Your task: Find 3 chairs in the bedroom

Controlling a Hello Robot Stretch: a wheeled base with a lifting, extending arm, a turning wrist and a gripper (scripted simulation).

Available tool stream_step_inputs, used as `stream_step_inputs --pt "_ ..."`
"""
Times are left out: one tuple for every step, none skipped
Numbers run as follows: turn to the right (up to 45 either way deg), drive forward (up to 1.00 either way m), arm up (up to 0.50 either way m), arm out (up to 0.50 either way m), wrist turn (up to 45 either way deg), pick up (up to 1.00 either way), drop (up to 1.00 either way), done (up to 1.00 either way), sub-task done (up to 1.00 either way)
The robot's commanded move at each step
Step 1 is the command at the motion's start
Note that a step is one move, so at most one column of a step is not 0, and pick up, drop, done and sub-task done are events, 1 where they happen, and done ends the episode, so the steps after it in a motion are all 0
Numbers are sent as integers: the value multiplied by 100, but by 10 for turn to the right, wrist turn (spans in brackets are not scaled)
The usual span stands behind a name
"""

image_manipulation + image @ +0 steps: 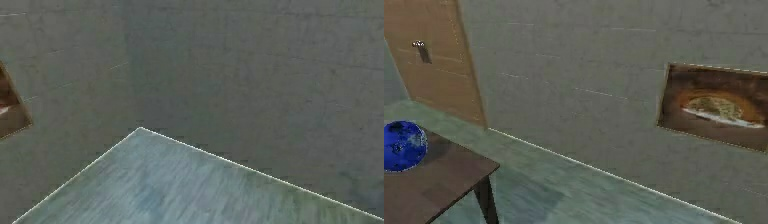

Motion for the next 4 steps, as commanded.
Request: stream_step_inputs --pt "0 95 0 0 0 0 0 0 0" --pt "-450 0 0 0 0 0 0 0 0" --pt "-450 0 0 0 0 0 0 0 0" --pt "-450 0 0 0 0 0 0 0 0"
